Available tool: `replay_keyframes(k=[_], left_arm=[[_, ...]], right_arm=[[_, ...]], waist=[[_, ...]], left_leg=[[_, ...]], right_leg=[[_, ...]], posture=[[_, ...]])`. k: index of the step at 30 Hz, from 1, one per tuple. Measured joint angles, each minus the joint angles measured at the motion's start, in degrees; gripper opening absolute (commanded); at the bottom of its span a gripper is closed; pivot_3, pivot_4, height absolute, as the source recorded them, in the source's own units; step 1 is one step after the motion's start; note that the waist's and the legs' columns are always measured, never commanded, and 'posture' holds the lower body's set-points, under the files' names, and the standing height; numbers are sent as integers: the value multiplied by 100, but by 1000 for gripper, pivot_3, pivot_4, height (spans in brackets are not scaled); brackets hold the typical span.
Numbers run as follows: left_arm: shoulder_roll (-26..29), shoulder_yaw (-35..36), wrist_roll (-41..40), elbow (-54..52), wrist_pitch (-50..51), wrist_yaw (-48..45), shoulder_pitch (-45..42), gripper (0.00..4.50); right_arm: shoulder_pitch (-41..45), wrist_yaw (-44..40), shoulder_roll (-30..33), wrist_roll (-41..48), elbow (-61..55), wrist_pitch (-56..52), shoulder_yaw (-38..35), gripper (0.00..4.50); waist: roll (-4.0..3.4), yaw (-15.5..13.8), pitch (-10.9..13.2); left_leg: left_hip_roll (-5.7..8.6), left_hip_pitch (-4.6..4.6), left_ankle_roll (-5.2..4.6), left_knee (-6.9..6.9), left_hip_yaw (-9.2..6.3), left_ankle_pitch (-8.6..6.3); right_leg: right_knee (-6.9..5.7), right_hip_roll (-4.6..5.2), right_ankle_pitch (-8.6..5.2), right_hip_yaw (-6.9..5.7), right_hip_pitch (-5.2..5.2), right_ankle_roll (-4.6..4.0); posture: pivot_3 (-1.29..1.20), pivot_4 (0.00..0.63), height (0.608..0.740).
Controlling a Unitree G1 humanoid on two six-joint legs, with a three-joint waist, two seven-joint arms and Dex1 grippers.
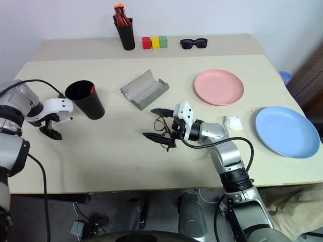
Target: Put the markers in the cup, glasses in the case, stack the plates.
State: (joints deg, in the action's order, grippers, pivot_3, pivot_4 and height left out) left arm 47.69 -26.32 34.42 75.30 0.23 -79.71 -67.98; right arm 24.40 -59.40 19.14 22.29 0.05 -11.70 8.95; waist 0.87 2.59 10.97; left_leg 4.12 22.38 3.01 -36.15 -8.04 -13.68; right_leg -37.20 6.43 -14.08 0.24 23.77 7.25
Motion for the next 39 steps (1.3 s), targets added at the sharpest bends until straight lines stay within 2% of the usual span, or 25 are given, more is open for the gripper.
replay_keyframes(k=[10,21,30,33,37,39], left_arm=[[-2,55,-126,-78,51,-226,18,4469],[152,-223,212,-90,-636,615,14,4469],[150,-227,304,-12,-704,772,7,4469],[150,-275,366,1,-719,818,11,3627],[150,-344,404,33,-698,859,36,1724],[143,-345,408,51,-662,857,51,636]], right_arm=[[-10,47,-8,-6,0,6,-6,4449],[-9,57,-70,-9,5,46,2,4449],[-10,112,-97,-10,5,75,0,4449],[-11,129,-69,-10,5,75,-7,4449],[-57,174,-55,-9,3,75,-22,4449],[-90,186,-47,-8,2,75,-22,4449]], waist=[[0,-3,0],[2,-3,1],[2,2,1],[2,5,1],[2,-2,1],[2,-2,1]], left_leg=[[0,0,0,-1,-1,0],[0,0,0,0,-2,0],[0,0,0,0,-1,0],[0,-1,0,0,-1,0],[0,-2,0,-1,-2,0],[0,-2,0,-2,-2,0]], right_leg=[[-1,0,0,0,-1,0],[-1,0,0,0,1,0],[-2,0,0,0,1,0],[-4,0,0,0,1,0],[-6,0,0,0,1,0],[-6,0,0,0,1,0]], posture=[[0,150,740],[0,150,740],[0,150,740],[0,150,740],[0,150,740],[0,150,740]])
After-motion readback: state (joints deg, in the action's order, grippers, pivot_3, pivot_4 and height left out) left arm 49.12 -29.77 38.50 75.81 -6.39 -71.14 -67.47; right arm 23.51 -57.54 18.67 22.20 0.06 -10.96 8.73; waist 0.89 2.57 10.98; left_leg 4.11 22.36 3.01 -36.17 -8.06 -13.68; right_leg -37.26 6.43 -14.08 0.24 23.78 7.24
